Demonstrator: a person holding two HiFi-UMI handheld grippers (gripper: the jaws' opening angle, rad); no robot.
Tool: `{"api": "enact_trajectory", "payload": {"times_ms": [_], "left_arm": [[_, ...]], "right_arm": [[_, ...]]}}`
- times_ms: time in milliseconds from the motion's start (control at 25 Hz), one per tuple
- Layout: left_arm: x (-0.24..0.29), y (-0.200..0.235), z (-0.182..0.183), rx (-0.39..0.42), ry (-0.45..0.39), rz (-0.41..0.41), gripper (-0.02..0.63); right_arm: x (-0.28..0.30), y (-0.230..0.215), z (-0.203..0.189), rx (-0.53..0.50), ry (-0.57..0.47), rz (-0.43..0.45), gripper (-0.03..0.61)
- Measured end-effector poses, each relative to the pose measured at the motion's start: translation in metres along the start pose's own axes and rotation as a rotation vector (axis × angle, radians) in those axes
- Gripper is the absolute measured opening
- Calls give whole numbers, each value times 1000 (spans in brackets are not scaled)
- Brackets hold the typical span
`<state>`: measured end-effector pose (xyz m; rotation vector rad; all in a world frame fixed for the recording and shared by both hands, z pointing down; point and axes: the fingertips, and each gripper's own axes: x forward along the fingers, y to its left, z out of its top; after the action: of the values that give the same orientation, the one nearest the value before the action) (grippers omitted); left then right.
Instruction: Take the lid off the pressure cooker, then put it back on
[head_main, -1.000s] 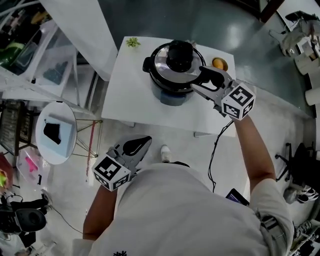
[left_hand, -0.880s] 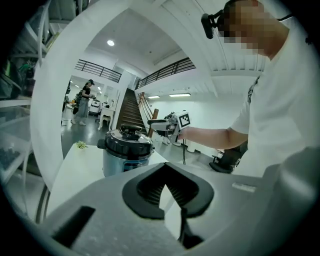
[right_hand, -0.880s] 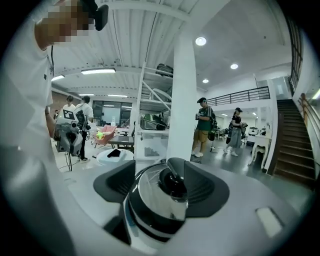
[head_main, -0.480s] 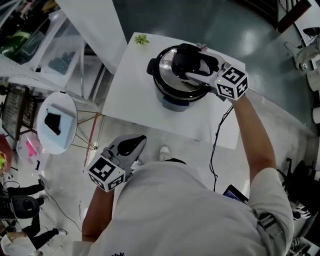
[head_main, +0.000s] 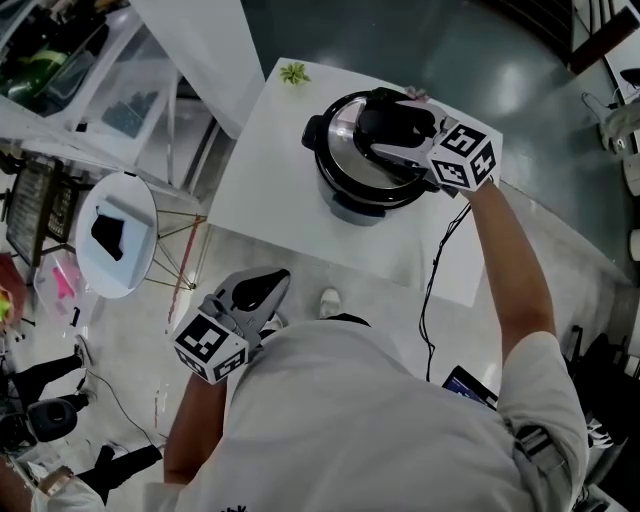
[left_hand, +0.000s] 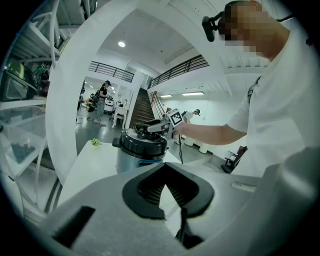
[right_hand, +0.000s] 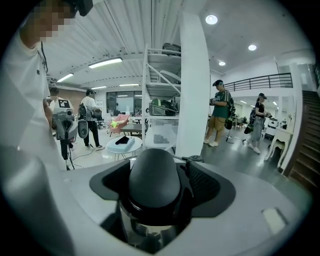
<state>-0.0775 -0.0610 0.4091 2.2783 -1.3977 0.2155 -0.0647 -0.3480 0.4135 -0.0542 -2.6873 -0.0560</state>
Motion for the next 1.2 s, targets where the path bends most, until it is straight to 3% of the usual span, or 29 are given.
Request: {"api": "enact_trajectory", "payload": {"times_ms": [240,560,1200], "left_arm": [[7,3,1,12,6,-11,6],[2,10,1,2,7,-8,6],[-21,27,5,20,-11,3,6]], "right_arm": [[10,-2,-8,-22,83,-7,362],[12,7,-7,-37,132,60,297],[9,2,-4,-30,134,69,291]]}}
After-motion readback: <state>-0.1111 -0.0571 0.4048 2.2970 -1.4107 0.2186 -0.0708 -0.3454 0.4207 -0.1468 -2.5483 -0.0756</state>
